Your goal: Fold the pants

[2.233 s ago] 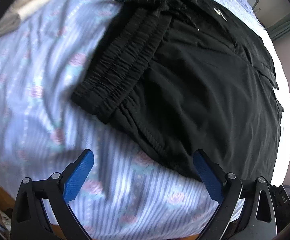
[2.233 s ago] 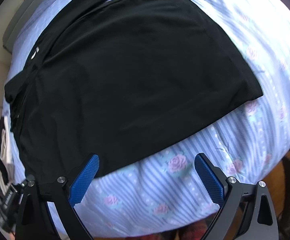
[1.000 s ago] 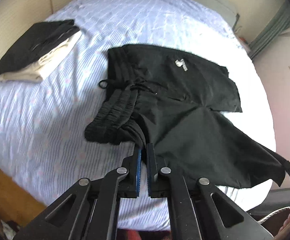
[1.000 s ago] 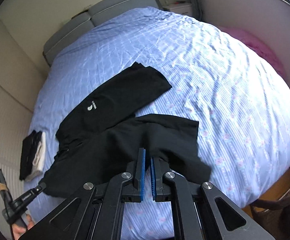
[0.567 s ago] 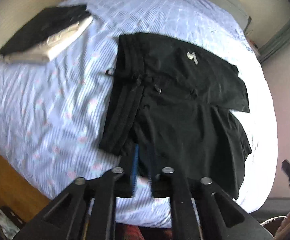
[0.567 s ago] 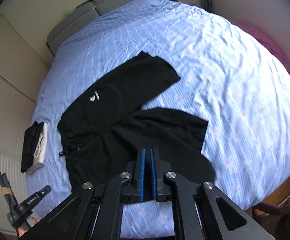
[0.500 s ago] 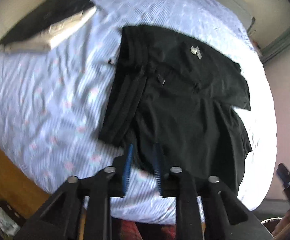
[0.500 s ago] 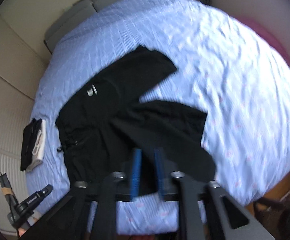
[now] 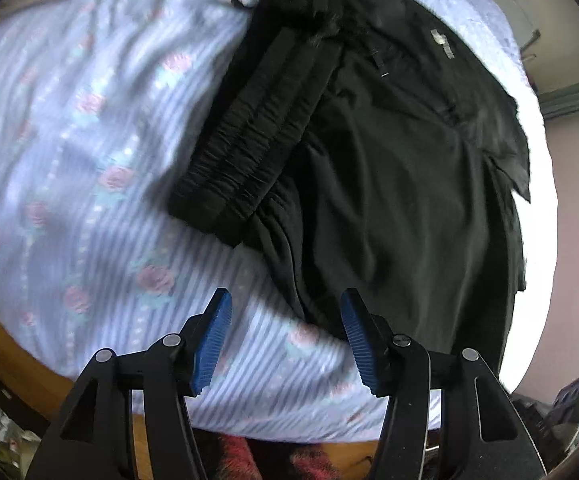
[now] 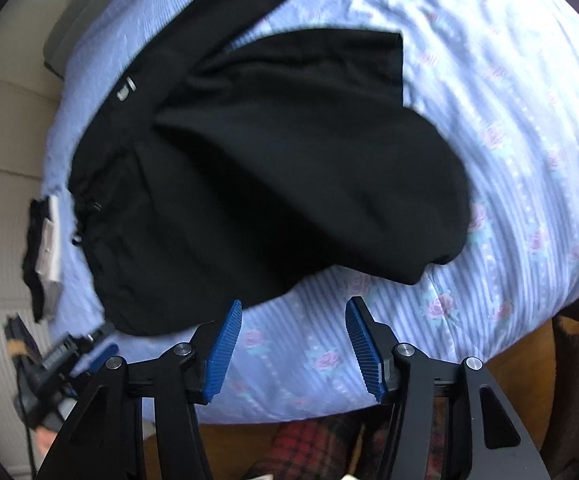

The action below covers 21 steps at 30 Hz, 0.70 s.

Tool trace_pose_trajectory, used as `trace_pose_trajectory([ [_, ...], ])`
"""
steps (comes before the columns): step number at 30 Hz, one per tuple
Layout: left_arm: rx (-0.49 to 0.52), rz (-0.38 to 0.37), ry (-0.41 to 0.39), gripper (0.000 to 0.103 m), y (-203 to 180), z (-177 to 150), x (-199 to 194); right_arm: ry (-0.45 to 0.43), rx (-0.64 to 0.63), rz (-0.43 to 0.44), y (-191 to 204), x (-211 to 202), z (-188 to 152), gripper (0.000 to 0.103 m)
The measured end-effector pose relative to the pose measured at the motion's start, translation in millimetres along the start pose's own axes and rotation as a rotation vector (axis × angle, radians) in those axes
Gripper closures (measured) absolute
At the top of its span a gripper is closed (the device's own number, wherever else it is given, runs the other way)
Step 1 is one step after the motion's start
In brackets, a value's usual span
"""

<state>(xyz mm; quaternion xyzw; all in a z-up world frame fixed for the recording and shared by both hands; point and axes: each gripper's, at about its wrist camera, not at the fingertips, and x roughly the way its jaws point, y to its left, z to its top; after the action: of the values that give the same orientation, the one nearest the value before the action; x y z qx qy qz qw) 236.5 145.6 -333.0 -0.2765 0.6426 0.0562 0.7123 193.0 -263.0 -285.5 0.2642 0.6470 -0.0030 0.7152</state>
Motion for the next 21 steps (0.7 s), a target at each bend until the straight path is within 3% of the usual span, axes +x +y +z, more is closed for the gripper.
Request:
trace_pose_trajectory([
  [4, -0.033, -0.043, 0.034, 0.048, -4.0, 11.3, 24.0, 0.009, 0.027, 0.005, -5.7, 17.1, 7.5, 0.047],
  [6, -0.044, -0.036, 0.032, 0.047, -5.8, 15.3, 32.5, -0.007, 0.056, 0.023, -9.6, 19.7, 12.8, 0.036],
  [8, -0.052, -0.023, 0.036, 0.050, -6.9, 17.9, 38.4, -0.032, 0.052, -0.004, -11.0, 22.4, 16.9, 0.033],
  [11, -0.040, -0.040, 0.035, 0.095, -11.1, 21.3, 35.4, -0.022, 0.047, -0.030, -12.2, 27.6, 16.2, 0.033],
  [16, 0.029, -0.060, -0.059, 0.095, -28.3, 26.8, -16.6, -0.021, 0.042, -0.012, -8.7, 24.9, 16.6, 0.033],
  [21, 0.087, -0.064, -0.141, 0.095, -40.5, 30.8, -63.3, -0.092, 0.021, 0.054, 7.1, 7.9, 35.7, 0.033],
])
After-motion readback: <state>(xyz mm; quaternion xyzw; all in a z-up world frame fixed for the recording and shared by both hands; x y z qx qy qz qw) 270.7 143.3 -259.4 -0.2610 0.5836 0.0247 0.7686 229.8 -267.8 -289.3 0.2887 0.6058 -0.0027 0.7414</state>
